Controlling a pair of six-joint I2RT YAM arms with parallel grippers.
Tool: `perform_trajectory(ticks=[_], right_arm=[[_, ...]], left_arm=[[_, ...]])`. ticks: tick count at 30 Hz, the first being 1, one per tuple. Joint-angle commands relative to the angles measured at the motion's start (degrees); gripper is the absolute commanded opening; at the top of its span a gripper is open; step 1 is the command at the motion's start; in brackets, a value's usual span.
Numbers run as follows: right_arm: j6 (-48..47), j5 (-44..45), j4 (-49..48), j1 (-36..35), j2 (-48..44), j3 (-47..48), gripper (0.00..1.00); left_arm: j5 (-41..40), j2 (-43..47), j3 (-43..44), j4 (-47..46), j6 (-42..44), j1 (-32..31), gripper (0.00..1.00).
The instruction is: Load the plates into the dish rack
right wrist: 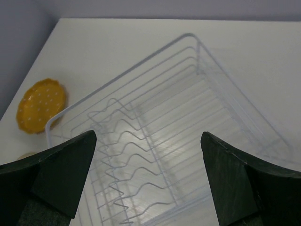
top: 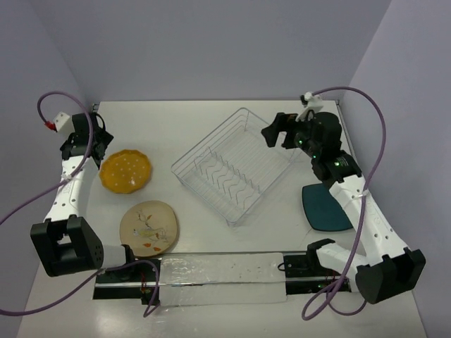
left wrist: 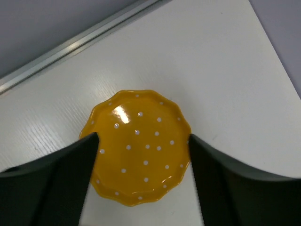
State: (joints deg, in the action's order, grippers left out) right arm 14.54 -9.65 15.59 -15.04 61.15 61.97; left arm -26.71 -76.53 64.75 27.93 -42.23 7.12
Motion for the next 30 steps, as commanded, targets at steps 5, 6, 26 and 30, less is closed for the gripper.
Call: perform_trajectory(ticks=[5, 6, 26, 30], right_arm=[[-6.9, 3.1, -2.9, -21.4, 8.2, 10.5, 1.00], [-7.2, 2.4, -3.0, -22.1, 8.6, 10.6, 1.00], [0.0, 4.3, -3.0, -48.6, 33.4, 17.9, 1.00], [0.1, 7.6, -3.1, -48.5, 35.8, 19.9, 1.00]], left_arm=[[10.2, 2.5, -12.5, 2.8, -10.8, 3.4, 0.95], [10.8, 2.7, -13.9, 2.8, -10.9, 3.4, 0.95], [10.7, 28.5, -33.1, 17.5, -28.9, 1.3, 0.99], [9.1, 24.5, -31.5, 11.2, -27.9, 1.3, 0.99]])
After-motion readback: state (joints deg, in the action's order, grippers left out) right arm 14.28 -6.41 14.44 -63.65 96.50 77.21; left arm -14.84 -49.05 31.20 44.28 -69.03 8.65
